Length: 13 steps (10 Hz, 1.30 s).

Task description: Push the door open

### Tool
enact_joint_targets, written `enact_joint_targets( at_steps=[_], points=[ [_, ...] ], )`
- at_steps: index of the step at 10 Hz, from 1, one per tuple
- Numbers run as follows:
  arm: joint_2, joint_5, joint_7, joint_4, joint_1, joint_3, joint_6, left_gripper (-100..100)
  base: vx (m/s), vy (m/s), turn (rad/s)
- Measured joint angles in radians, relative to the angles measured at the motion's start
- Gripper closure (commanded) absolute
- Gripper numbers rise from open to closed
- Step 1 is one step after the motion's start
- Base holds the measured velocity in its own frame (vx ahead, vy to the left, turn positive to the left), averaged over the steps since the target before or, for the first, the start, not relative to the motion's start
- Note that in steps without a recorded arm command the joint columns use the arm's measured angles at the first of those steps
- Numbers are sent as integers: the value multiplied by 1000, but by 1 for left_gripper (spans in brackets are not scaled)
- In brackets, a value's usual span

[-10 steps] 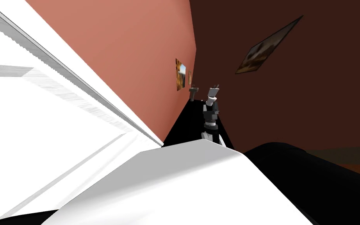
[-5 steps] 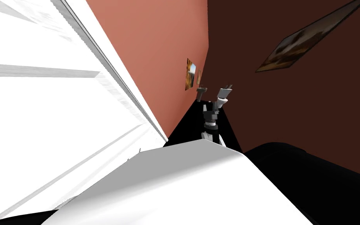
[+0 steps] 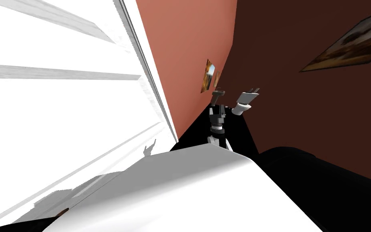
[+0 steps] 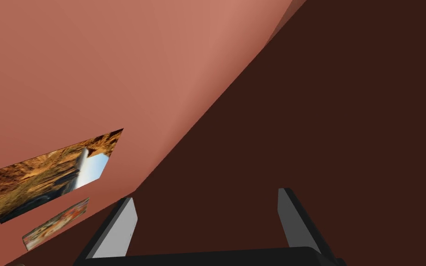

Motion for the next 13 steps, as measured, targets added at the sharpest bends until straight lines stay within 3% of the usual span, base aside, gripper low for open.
enact_joint_targets(
  at_steps=[5, 9, 13],
  points=[
    [-22, 78, 57, 37, -34, 32, 57, -100, -43, 180, 320],
    [-41, 141, 104, 60, -74, 57, 104, -100, -61, 206, 250],
    [-69, 189, 146, 52, -106, 73, 135, -100, -19, 180, 186]
  ],
)
